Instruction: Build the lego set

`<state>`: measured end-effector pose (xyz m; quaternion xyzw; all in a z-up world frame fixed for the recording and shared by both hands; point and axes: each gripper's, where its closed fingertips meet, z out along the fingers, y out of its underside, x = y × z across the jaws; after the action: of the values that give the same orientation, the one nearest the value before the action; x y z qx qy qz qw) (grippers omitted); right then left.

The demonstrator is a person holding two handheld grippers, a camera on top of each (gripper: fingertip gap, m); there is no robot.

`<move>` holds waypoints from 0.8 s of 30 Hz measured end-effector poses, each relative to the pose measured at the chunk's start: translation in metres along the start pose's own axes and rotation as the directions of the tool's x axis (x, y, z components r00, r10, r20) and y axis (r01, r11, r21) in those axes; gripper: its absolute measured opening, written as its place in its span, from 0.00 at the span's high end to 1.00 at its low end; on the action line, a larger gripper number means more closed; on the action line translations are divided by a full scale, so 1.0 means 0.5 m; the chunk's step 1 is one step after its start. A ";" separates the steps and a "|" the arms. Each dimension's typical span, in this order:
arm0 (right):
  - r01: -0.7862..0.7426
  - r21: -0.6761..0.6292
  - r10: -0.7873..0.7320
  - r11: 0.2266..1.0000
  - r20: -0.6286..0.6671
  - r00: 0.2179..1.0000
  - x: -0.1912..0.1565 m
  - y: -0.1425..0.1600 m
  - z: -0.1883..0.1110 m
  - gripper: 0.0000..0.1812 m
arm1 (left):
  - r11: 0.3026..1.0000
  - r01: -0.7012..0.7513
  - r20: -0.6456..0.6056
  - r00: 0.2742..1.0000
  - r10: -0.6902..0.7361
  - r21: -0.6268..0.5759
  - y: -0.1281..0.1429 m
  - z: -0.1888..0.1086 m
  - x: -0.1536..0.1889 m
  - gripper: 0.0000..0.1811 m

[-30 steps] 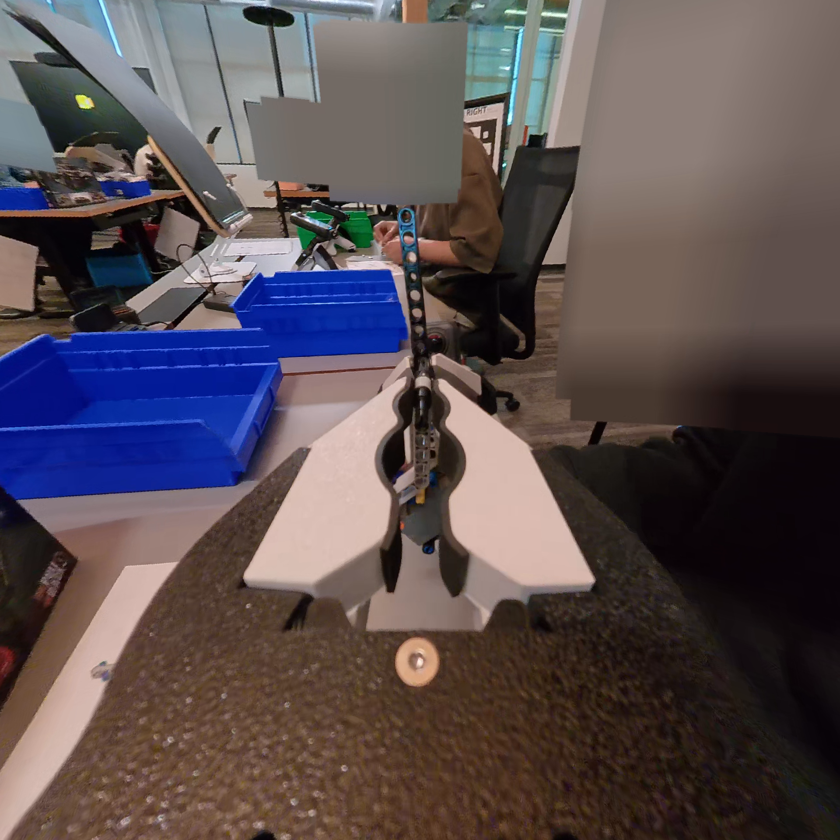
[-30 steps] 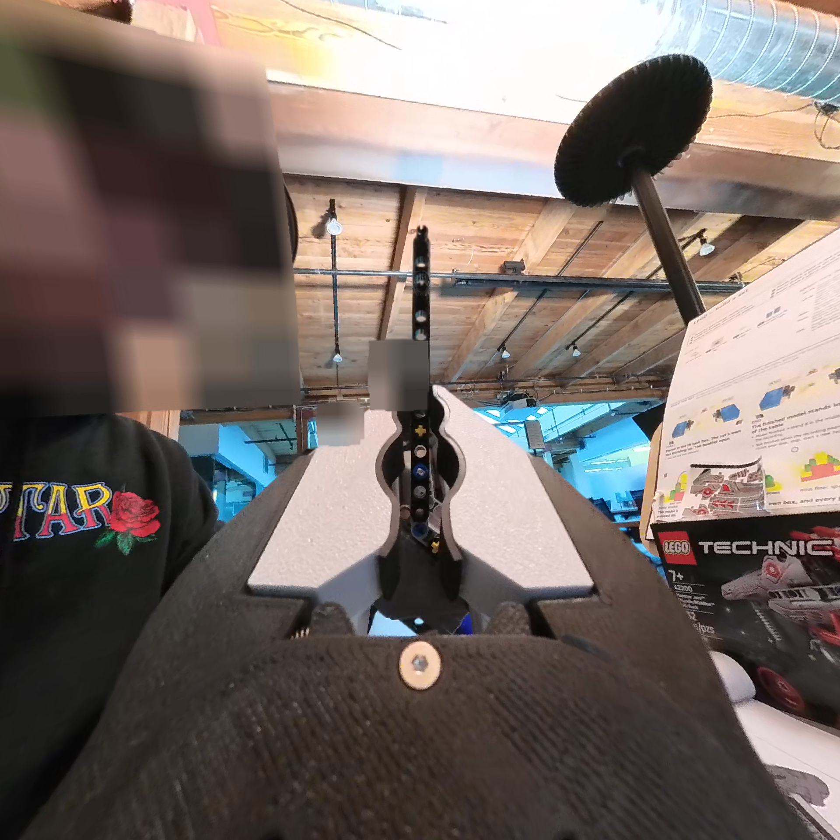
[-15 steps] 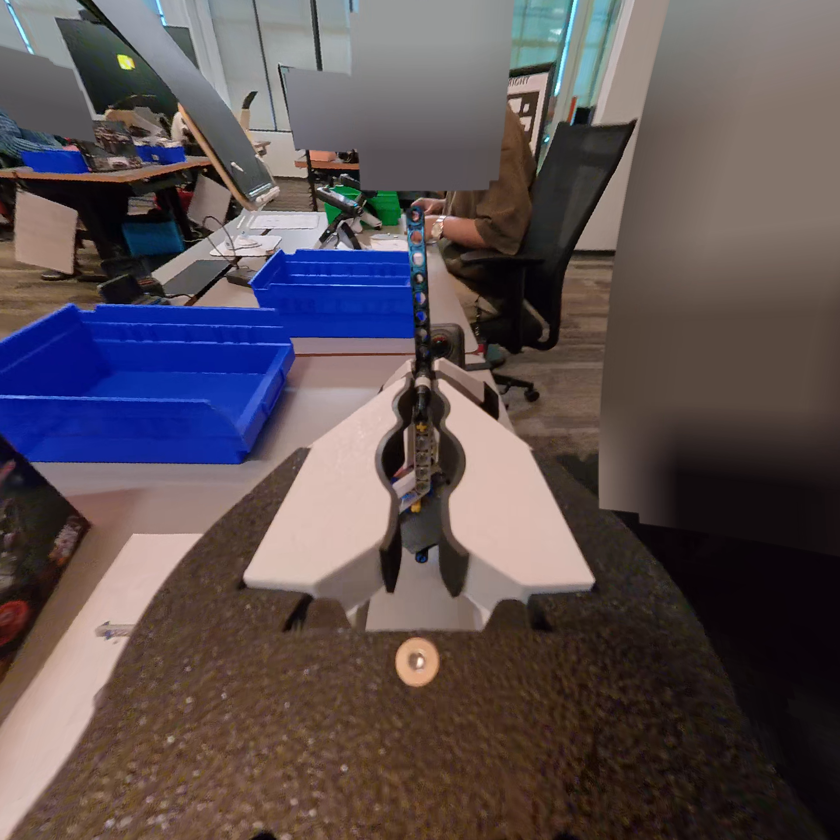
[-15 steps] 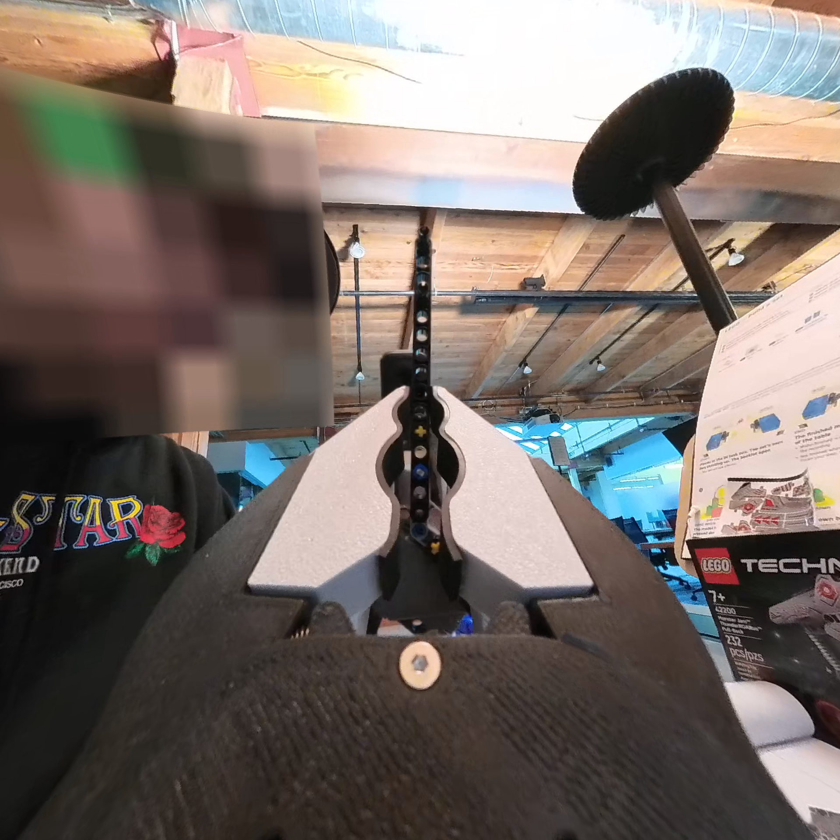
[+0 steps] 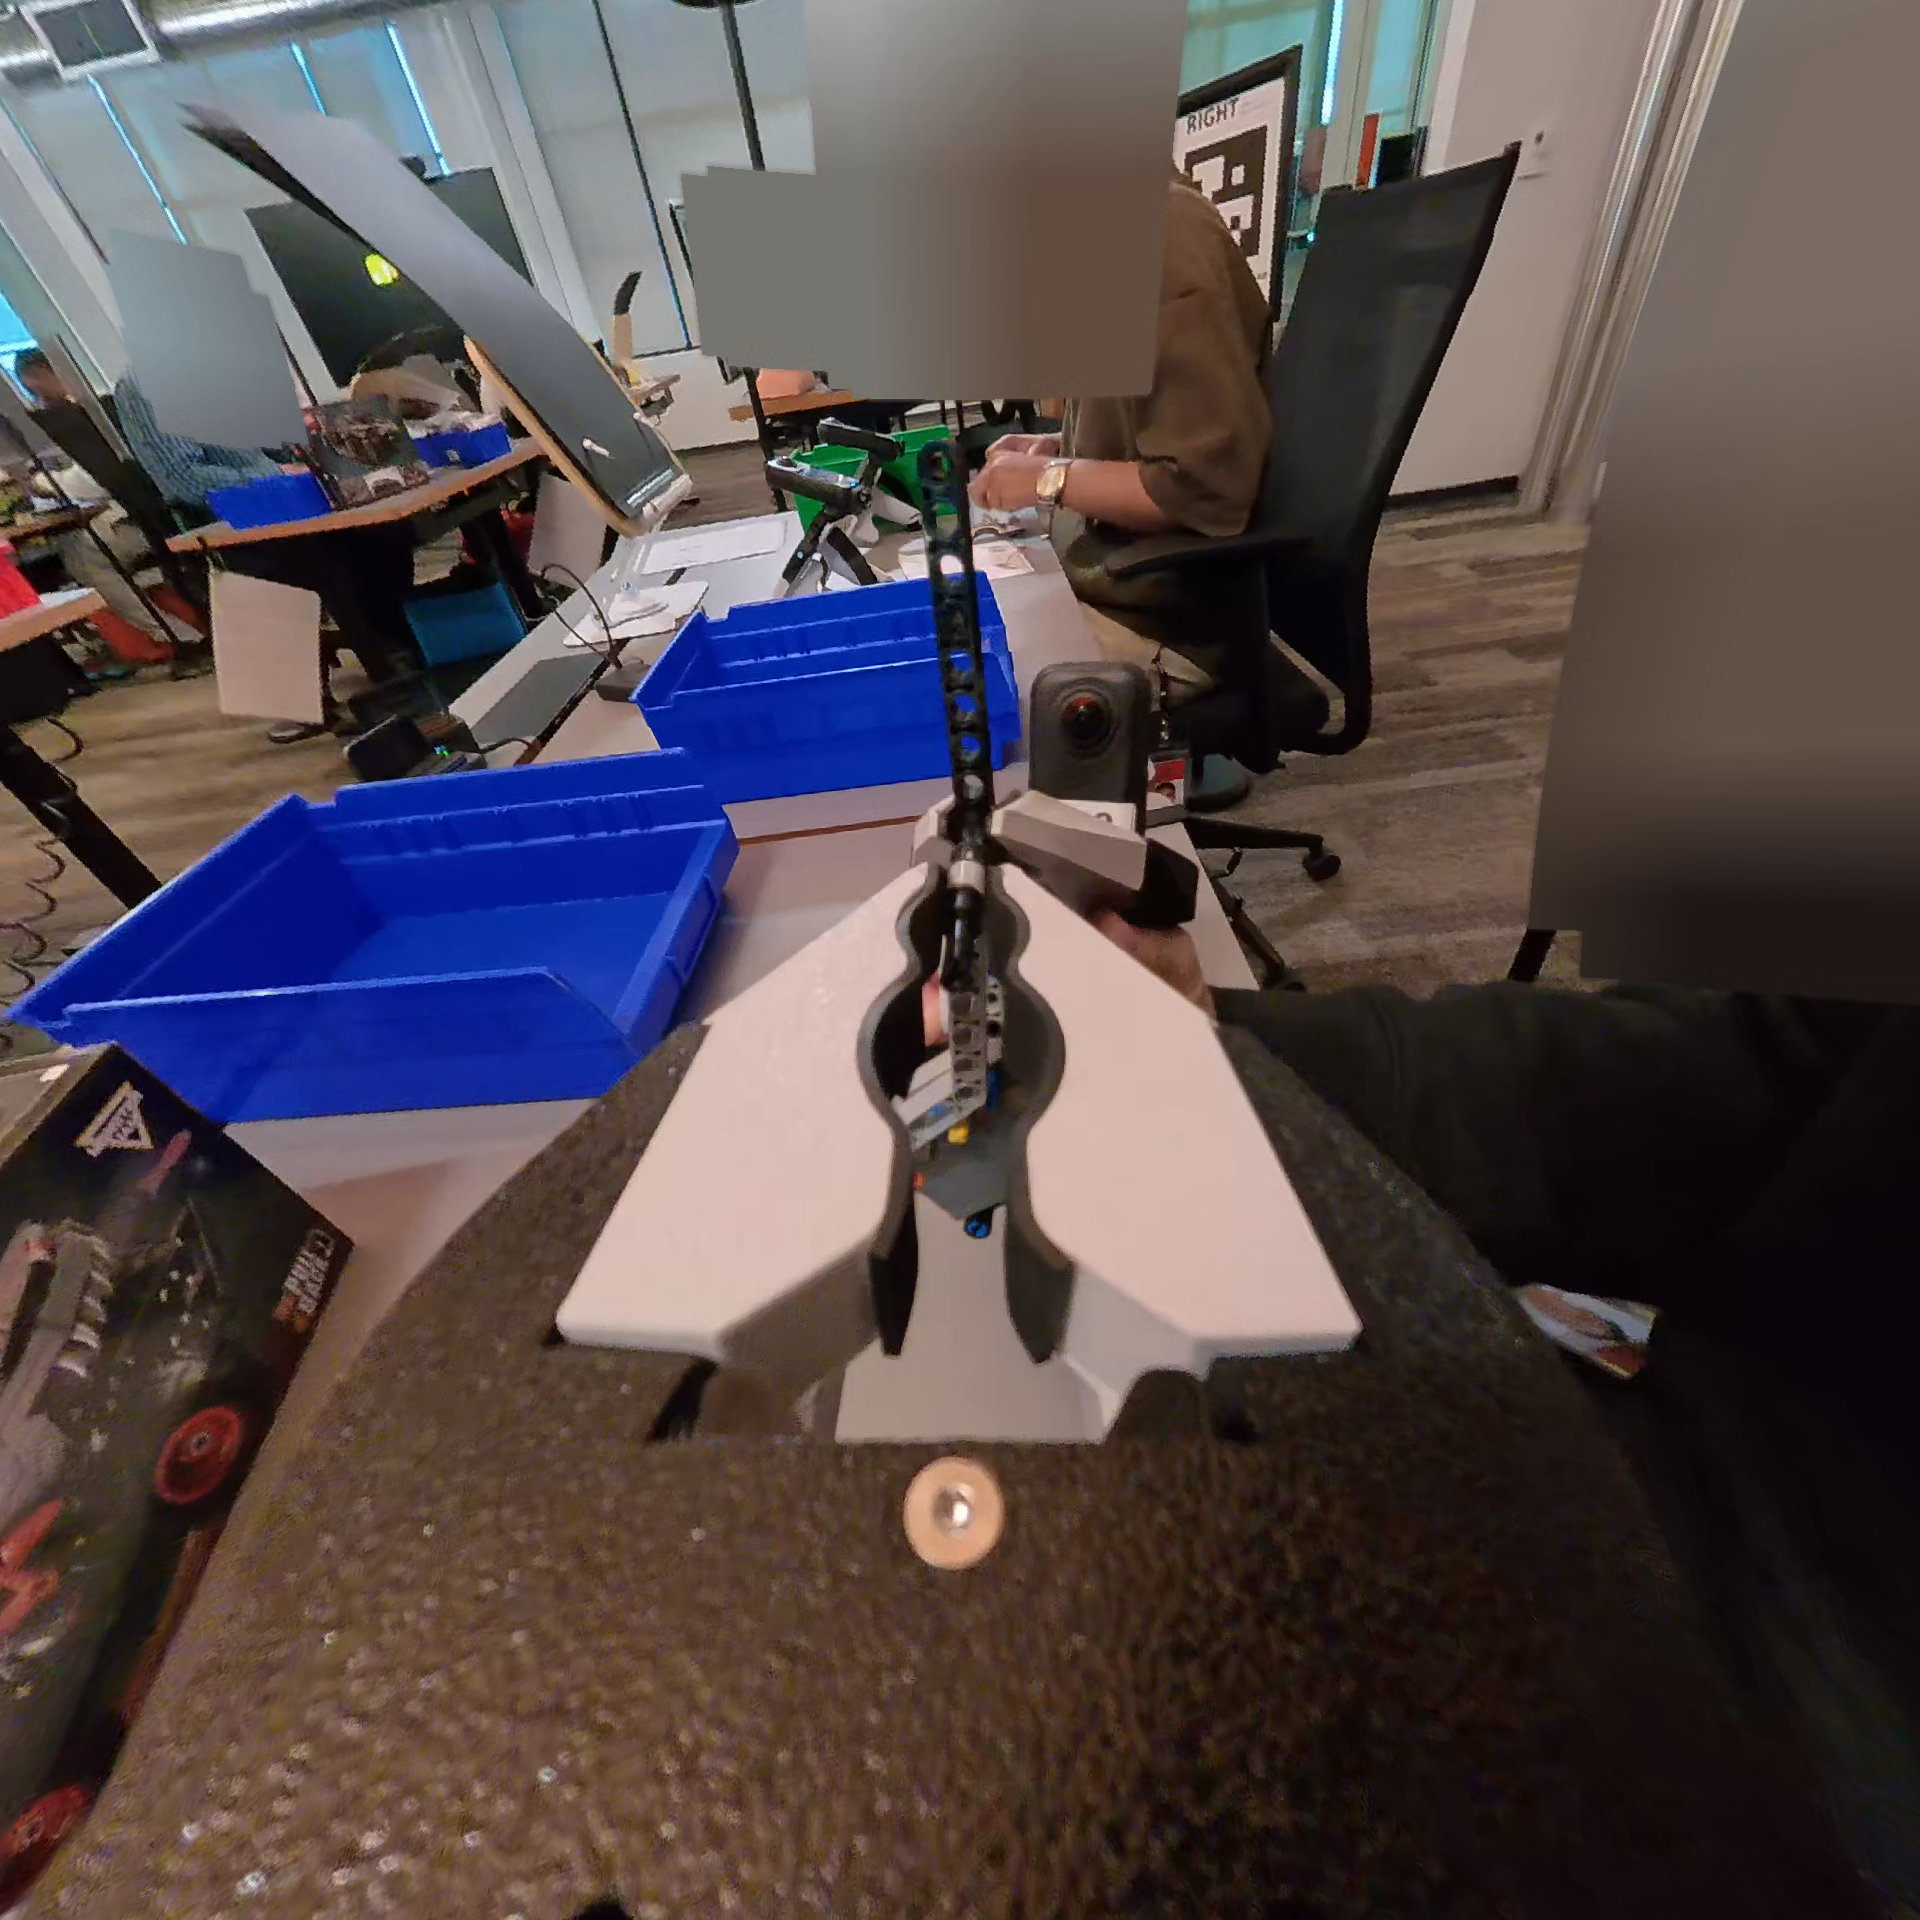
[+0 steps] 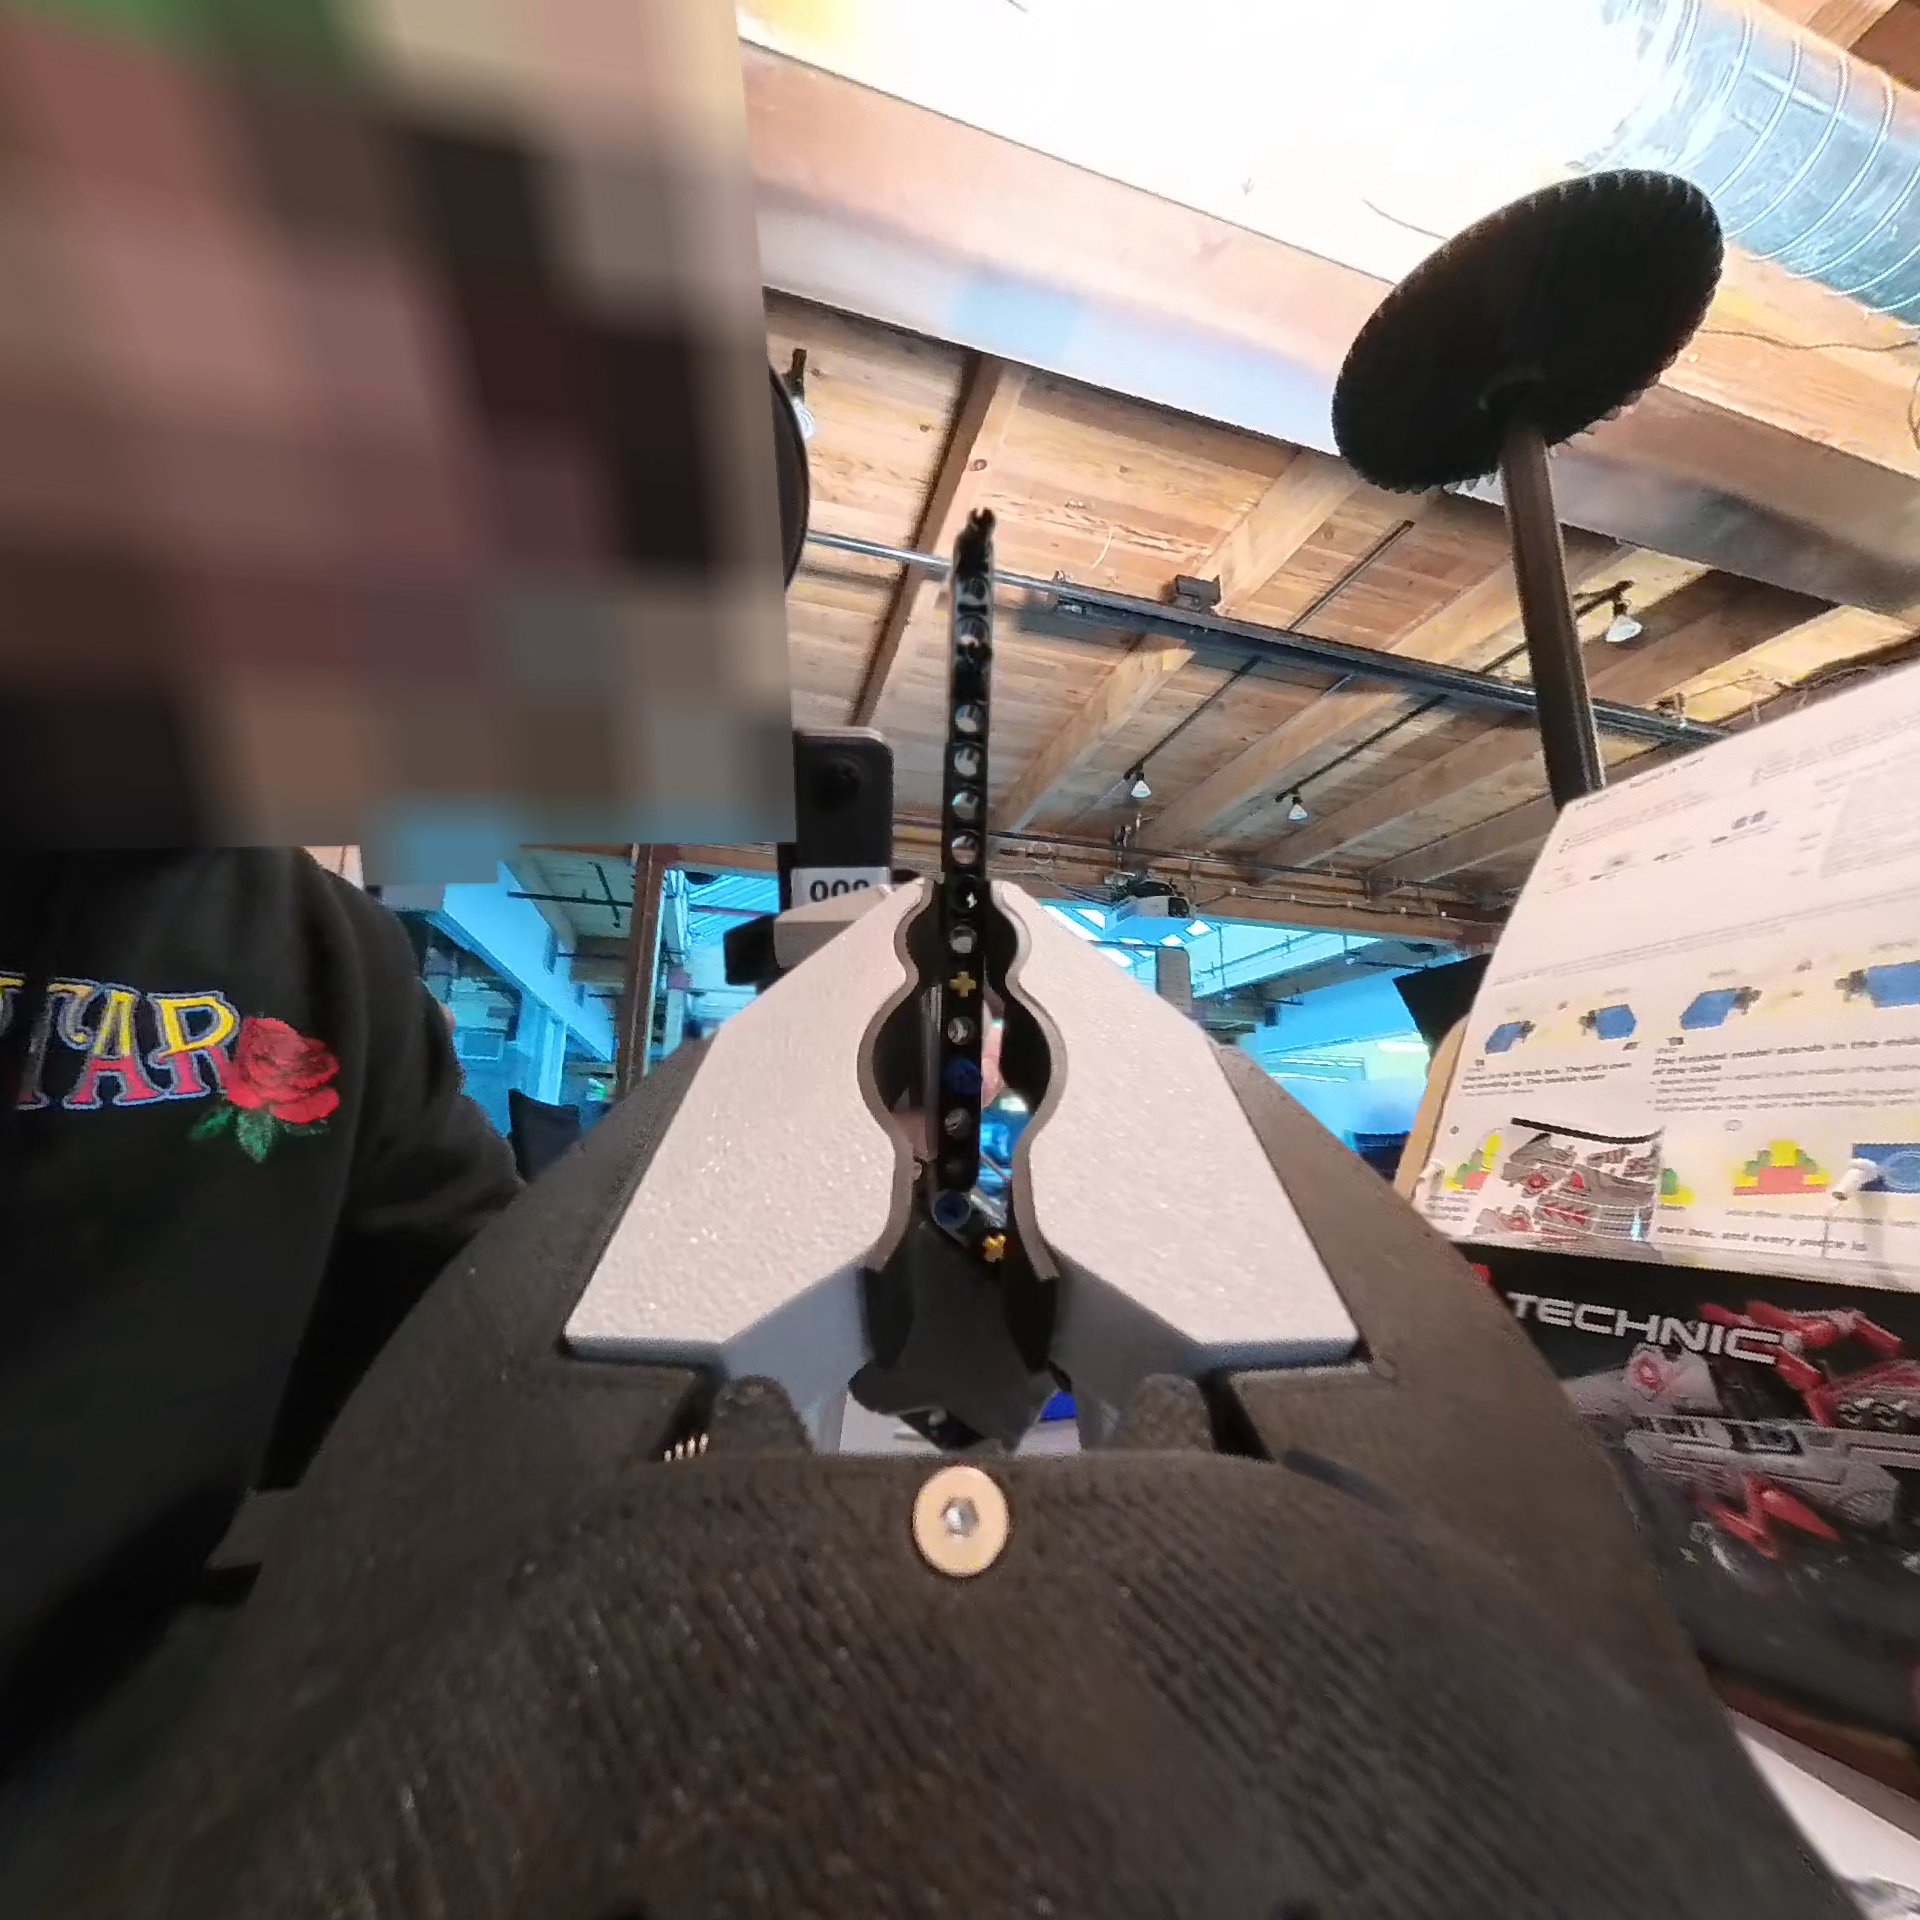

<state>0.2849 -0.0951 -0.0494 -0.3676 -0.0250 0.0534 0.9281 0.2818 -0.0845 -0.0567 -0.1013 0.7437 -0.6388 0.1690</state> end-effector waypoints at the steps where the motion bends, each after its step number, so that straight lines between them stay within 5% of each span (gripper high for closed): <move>1: 0.007 -0.006 -0.007 1.000 -0.005 1.000 0.001 0.001 0.001 0.98 | 1.000 -0.013 -0.004 1.000 0.013 0.001 0.001 -0.001 -0.002 0.97; 24: 0.090 -0.135 -0.101 0.987 -0.078 0.992 0.012 0.016 0.014 0.97 | 0.995 -0.093 -0.063 0.994 0.094 0.021 0.016 -0.004 -0.014 0.97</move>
<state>0.2897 -0.0839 -0.0495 -0.4281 -0.0067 -0.0084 0.9037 0.2879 -0.0790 -0.0636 -0.0444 0.7470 -0.6397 0.1756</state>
